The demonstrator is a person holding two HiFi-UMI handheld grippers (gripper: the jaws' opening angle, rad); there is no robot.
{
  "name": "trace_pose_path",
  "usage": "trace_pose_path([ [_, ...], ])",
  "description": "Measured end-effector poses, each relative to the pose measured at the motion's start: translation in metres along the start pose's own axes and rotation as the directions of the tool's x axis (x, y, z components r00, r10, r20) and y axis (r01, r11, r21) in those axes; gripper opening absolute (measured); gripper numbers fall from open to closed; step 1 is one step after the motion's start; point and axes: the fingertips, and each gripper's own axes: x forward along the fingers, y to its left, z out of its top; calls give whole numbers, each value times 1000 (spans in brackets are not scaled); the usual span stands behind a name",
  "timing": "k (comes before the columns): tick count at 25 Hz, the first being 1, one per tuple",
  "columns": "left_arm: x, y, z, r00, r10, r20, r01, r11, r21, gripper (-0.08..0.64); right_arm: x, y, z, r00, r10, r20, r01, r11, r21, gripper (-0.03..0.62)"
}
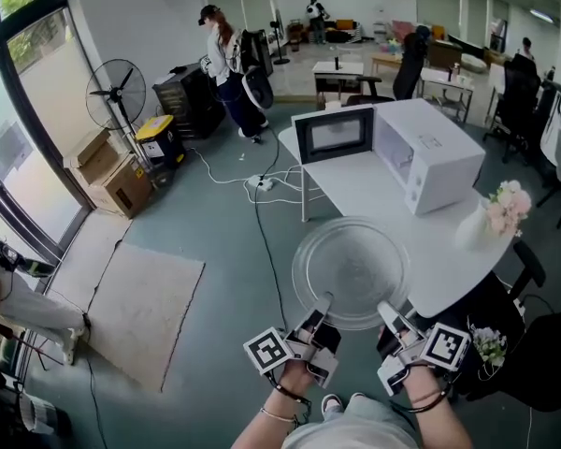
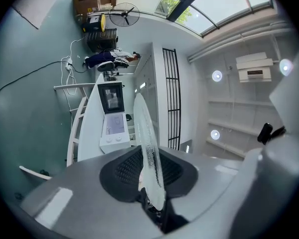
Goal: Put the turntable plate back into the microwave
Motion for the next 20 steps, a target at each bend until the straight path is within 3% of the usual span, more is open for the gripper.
trace_pose_path([
  [5, 5, 10, 8, 1000, 14, -12, -14, 1000, -11, 46, 7, -13, -3, 998, -70, -2, 70, 997, 40, 77],
  [10, 18, 21, 24, 1000, 19, -13, -20, 1000, -22, 46, 37, 0, 10, 999, 41, -4, -42, 999, -20, 78],
  [20, 80, 45, 82, 1000, 12, 19, -12, 1000, -1, 48, 113, -22, 53, 999, 24, -34, -24, 1000, -5, 78],
])
